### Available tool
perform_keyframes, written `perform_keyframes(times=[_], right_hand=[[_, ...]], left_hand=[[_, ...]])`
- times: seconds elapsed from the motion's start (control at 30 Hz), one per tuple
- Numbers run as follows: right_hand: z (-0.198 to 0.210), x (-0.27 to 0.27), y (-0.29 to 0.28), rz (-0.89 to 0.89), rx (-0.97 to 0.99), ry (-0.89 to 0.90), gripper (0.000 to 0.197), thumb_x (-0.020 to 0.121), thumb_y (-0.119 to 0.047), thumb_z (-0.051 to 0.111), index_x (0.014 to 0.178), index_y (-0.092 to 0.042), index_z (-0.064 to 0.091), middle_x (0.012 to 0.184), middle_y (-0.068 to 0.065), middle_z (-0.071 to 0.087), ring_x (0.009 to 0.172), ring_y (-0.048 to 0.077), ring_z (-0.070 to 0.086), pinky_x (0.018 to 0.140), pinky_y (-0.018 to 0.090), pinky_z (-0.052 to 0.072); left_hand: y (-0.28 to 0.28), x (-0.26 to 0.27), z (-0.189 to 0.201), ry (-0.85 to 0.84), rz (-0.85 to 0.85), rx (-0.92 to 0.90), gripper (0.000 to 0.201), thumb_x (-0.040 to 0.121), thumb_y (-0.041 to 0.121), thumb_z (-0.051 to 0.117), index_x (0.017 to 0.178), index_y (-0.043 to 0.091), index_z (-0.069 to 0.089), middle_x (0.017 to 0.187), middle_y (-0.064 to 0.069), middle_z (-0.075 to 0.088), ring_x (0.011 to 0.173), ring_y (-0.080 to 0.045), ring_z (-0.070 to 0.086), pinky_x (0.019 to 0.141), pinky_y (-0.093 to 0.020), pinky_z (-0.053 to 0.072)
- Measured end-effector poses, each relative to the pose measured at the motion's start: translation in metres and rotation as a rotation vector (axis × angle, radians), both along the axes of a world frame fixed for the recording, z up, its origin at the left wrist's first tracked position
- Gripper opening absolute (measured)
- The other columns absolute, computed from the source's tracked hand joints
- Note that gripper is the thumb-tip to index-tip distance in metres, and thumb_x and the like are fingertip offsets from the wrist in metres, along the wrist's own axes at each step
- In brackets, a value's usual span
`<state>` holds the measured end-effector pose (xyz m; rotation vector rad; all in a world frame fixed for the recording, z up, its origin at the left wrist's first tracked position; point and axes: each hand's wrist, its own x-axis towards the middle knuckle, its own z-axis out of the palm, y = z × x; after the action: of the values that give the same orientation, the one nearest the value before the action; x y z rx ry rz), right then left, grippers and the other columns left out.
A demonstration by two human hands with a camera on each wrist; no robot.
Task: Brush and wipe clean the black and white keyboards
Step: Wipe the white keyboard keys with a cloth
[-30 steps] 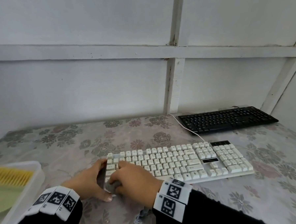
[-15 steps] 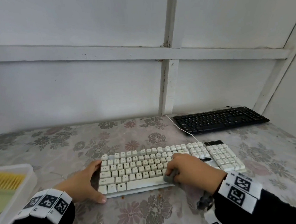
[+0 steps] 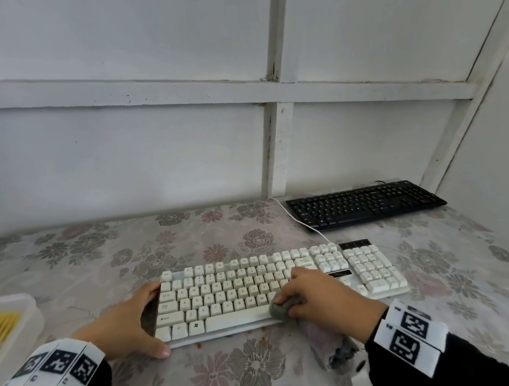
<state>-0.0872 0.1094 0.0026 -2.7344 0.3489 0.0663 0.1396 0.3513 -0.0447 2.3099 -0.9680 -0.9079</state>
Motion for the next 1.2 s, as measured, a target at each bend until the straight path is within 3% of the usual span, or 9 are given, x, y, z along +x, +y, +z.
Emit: perform_keyframes(times=[0.07,0.23,0.37,0.5,0.7,0.93,1.07,1.17,1.2], right_hand=[[0.001,-0.009,-0.012,-0.029,-0.029,0.014,0.027,0.086,-0.018,0.063,0.111,-0.026,0.069,0.085,-0.016,0.039,0.086,0.004,0.046,0.072,0.006,0.037],[0.008,-0.035,-0.041,-0.143,-0.092,0.084,0.024,0.086,-0.017,0.063,0.106,-0.026,0.072,0.078,-0.02,0.038,0.07,-0.007,0.041,0.061,0.002,0.032],[0.023,-0.053,-0.063,-0.252,-0.157,0.165,0.023,0.086,-0.017,0.061,0.103,-0.026,0.073,0.074,-0.017,0.042,0.068,-0.005,0.045,0.06,0.007,0.036],[0.034,-0.055,-0.081,-0.355,-0.23,0.07,0.023,0.092,-0.019,0.056,0.106,-0.029,0.07,0.081,-0.018,0.037,0.071,-0.002,0.043,0.057,0.01,0.034],[0.005,-0.05,-0.067,-0.216,-0.157,0.118,0.026,0.095,-0.032,0.052,0.118,-0.035,0.064,0.084,-0.018,0.028,0.07,-0.002,0.038,0.057,0.011,0.03],[-0.012,-0.054,-0.066,-0.214,-0.328,0.07,0.016,0.095,-0.036,0.051,0.099,-0.03,0.066,0.089,-0.007,0.032,0.069,0.009,0.043,0.051,0.014,0.025],[0.002,-0.06,-0.079,-0.169,-0.269,0.084,0.038,0.089,-0.057,0.046,0.095,-0.029,0.071,0.082,-0.009,0.034,0.068,0.006,0.043,0.053,0.015,0.029],[0.012,-0.07,-0.087,-0.106,-0.308,0.143,0.09,0.06,-0.085,0.009,0.105,-0.037,0.07,0.082,-0.012,0.034,0.07,0.004,0.041,0.055,0.016,0.028],[0.012,-0.074,-0.091,-0.111,-0.32,0.17,0.092,0.059,-0.086,0.005,0.107,-0.039,0.068,0.082,-0.012,0.034,0.07,0.004,0.04,0.055,0.016,0.028]], left_hand=[[0.001,0.001,-0.001,-0.003,0.003,0.002,0.144,0.027,0.059,0.087,0.145,0.034,0.007,0.146,0.016,0.032,0.132,-0.009,0.035,0.112,-0.035,0.029],[0.001,0.001,-0.001,0.004,-0.002,-0.008,0.143,0.027,0.058,0.086,0.144,0.033,0.008,0.147,0.014,0.031,0.133,-0.009,0.033,0.112,-0.035,0.028],[0.001,0.002,-0.001,-0.011,-0.009,-0.005,0.148,0.019,0.068,0.083,0.144,0.034,0.009,0.146,0.014,0.032,0.133,-0.01,0.033,0.113,-0.035,0.027],[0.001,0.002,-0.002,0.017,-0.012,-0.02,0.148,0.02,0.066,0.084,0.143,0.034,0.009,0.146,0.014,0.031,0.133,-0.009,0.034,0.113,-0.037,0.027],[0.001,0.001,-0.002,0.031,-0.007,-0.049,0.139,0.026,0.059,0.088,0.141,0.038,0.013,0.143,0.017,0.035,0.129,-0.008,0.038,0.111,-0.036,0.03],[0.001,0.0,0.0,0.035,-0.009,-0.054,0.136,0.027,0.057,0.088,0.14,0.039,0.015,0.141,0.018,0.036,0.127,-0.007,0.04,0.109,-0.033,0.032],[0.002,0.0,0.001,0.038,-0.01,-0.055,0.133,0.025,0.059,0.088,0.135,0.043,0.015,0.14,0.018,0.038,0.126,-0.007,0.041,0.109,-0.036,0.033],[0.002,0.0,0.001,0.033,-0.017,-0.049,0.13,0.025,0.061,0.087,0.132,0.046,0.014,0.14,0.018,0.037,0.128,-0.008,0.039,0.11,-0.035,0.031],[0.002,0.0,0.001,0.034,-0.018,-0.049,0.13,0.025,0.061,0.087,0.131,0.046,0.014,0.14,0.018,0.037,0.128,-0.008,0.039,0.11,-0.035,0.031]])
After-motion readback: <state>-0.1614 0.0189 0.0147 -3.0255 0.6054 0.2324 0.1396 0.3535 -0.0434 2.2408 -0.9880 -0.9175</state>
